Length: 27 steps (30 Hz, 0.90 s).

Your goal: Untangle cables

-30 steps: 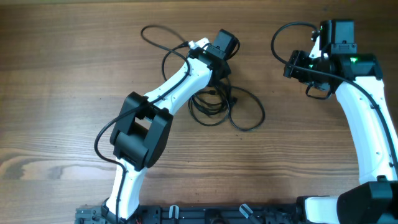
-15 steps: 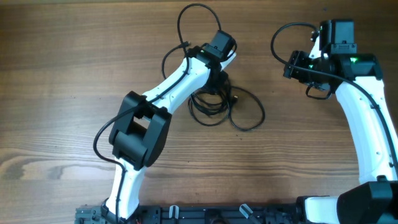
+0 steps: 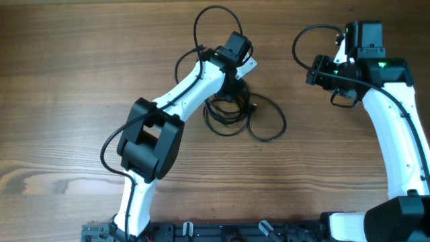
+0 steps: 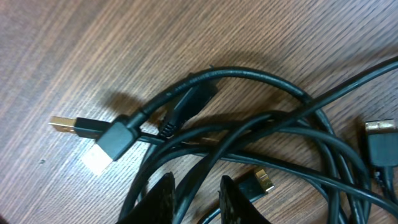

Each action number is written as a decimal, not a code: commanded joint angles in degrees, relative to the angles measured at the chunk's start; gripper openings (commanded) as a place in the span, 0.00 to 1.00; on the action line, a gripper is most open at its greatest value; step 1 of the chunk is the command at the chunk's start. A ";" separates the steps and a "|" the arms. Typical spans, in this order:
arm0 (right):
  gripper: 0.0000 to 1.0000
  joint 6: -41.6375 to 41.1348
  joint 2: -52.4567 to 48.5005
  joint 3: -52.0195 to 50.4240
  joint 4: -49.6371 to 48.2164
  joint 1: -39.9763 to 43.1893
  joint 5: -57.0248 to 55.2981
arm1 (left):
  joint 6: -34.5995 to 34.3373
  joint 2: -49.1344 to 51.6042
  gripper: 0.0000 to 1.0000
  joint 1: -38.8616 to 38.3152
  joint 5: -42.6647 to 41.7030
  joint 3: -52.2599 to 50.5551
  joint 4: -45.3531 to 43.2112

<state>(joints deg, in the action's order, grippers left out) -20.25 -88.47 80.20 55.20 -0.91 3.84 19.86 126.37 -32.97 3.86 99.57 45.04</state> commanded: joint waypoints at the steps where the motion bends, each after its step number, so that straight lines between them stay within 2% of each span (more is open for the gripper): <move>1: 0.68 0.76 -0.59 0.83 0.13 0.13 0.11 | 0.98 3.48 0.22 0.15 -1.01 -0.37 1.20; 13: 0.68 0.76 -0.59 0.83 -0.04 0.13 0.09 | 0.94 3.74 0.04 0.15 -1.05 -0.37 1.97; 18: 0.68 0.76 -0.59 0.83 -0.28 0.13 0.09 | 0.50 2.75 0.04 0.07 -1.03 0.00 0.85; 23: 0.68 0.76 -0.59 0.83 -0.46 0.13 0.09 | -6.56 -6.56 0.04 0.04 -1.05 3.10 0.63; 27: 0.68 0.74 -0.59 0.83 -0.52 0.13 0.11 | -9.51 -15.02 0.04 0.04 -1.09 3.10 0.70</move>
<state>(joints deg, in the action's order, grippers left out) -20.25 -88.47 80.20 54.85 -0.91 3.84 14.76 121.10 -32.99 3.31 100.03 46.19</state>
